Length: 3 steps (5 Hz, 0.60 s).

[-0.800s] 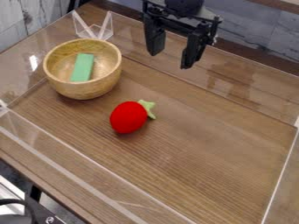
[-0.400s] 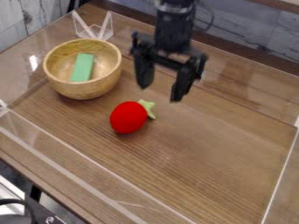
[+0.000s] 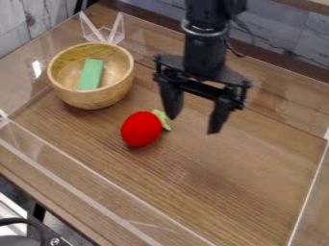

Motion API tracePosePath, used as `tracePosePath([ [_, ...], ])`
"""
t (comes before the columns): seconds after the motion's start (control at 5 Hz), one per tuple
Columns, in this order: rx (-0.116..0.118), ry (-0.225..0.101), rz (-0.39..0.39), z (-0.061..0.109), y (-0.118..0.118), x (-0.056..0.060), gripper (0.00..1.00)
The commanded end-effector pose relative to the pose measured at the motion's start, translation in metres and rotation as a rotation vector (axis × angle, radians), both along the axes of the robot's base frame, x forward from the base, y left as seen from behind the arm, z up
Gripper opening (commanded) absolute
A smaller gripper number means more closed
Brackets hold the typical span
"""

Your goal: Move the red fruit to the left side of the table

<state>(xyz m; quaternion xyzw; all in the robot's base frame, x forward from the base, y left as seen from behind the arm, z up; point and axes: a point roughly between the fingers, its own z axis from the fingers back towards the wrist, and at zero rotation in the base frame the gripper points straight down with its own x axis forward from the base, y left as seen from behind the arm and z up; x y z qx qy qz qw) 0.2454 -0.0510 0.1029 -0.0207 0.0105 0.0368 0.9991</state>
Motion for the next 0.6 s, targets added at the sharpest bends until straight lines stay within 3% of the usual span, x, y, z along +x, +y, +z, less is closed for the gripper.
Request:
tracePosePath([
  [0.0, -0.016, -0.080, -0.014, 0.009, 0.001, 0.010, 1.00],
  [0.2, -0.010, -0.069, 0.012, 0.001, 0.002, 0.020, 1.00],
  [0.4, -0.004, -0.081, 0.047, -0.003, 0.013, 0.033, 1.00],
])
